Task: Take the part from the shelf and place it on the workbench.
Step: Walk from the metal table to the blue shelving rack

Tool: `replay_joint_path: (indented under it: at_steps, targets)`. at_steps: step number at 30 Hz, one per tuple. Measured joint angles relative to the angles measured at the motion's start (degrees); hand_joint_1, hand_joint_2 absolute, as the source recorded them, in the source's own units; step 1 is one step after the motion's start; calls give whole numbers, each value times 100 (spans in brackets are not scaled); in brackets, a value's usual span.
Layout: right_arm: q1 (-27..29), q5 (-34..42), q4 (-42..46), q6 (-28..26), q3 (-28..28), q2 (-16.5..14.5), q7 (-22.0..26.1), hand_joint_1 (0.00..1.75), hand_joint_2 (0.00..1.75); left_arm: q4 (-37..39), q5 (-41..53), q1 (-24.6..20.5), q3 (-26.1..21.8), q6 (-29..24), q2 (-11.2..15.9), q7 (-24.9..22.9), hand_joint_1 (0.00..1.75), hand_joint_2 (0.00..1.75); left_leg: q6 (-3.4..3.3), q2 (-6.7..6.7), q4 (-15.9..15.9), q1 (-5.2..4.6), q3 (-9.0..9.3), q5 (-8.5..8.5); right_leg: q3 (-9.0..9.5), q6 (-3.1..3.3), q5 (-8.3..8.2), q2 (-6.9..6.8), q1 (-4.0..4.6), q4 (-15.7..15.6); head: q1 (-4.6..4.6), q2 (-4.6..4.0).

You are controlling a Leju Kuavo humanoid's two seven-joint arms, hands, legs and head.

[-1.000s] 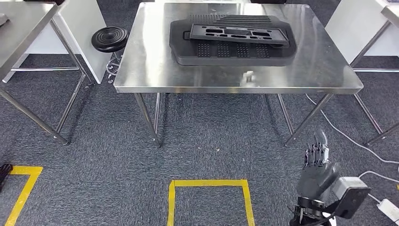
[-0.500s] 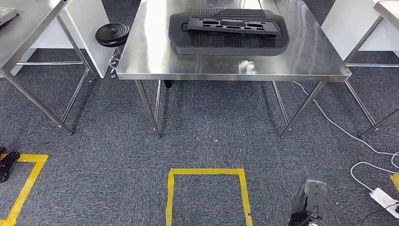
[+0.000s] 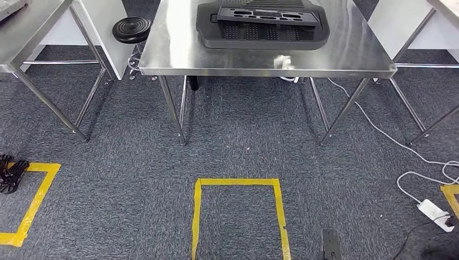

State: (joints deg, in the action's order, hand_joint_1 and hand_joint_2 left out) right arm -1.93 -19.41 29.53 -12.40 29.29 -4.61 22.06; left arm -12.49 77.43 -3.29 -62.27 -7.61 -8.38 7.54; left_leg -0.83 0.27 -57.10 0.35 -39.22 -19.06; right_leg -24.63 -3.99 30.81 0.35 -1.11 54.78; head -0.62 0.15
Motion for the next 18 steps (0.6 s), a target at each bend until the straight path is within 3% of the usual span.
replay_joint_path:
  at_steps: [2, 3, 5, 7, 8, 9, 10, 12, 14, 16, 18]
  targets:
    - [-40, -7, -190, -8, 26, 19, 8, 0, 0, 2, 1, 9, 0, 1, 4, 1, 0, 0, 69, -12, 50, 12, -16, 113, -85, 101, -57, 17, 1, -29, -16, 0]
    - [-52, -13, -262, -16, 37, 26, 7, 0, 0, 3, 1, 15, 0, 1, 5, 1, 0, 0, 97, -23, 13, 24, -48, 39, -131, 162, -98, 12, -12, -23, -20, 0]
    - [-67, -106, -389, -94, 44, 33, -59, 0, 0, 4, 11, 26, 0, 2, 8, -1, 0, 0, 132, -34, -385, 43, -153, -475, -241, 302, -212, -18, -39, -12, -32, 0]
    - [-74, -337, -569, -248, 46, 51, -205, 0, 0, 5, 35, 27, 0, 2, 9, -1, 0, 0, 152, -37, -1169, 46, -277, -1091, -358, 369, -329, -39, -8, 6, -39, 0]
    - [-71, -461, -682, -312, 46, 61, -285, 0, 0, 5, 48, 26, 0, 2, 9, 1, 0, 0, 163, -39, -1509, 47, -295, -1220, -427, 371, -384, -46, 4, 26, -39, 0]
    - [-61, -578, -800, -358, 45, 68, -376, 0, 0, 5, 58, 25, 1, 2, 9, 3, 0, 0, 169, -40, -1700, 47, -243, -1217, -506, 362, -434, -51, 13, 57, -38, 0]
    - [-45, -683, -910, -382, 41, 72, -480, 0, 0, 5, 73, 23, 2, 2, 9, 4, 0, 0, 169, -39, -1677, 50, -88, -1108, -600, 349, -477, -54, 15, 102, -38, 0]
    - [-4, -887, -1112, -365, 13, 69, -832, 0, 0, 5, 107, 15, 11, 7, 11, 5, 0, 0, 160, -50, -1066, 59, 480, -941, -790, 306, -535, -53, 7, 216, -43, 0]
    - [28, -1054, -1276, -250, -22, 53, -1307, 0, 0, 5, 144, 0, 25, 21, 16, 13, 0, 0, 142, -80, -370, 44, 943, -1030, -922, 235, -593, -51, 18, 309, -39, 0]
    - [51, -1164, -1400, -108, -44, 22, -1748, 0, 0, 5, 164, -9, 31, 37, 25, 30, 0, 0, 95, -94, -149, 4, 1017, -1091, -985, 146, -676, -48, 25, 327, -34, 0]
    - [79, -1217, -1508, 23, -60, -8, -2082, 0, 0, 6, 168, -12, 32, 51, 31, 42, 0, 0, -9, -68, -126, 8, 913, -996, -1041, 88, -663, -39, 19, 362, -38, 0]
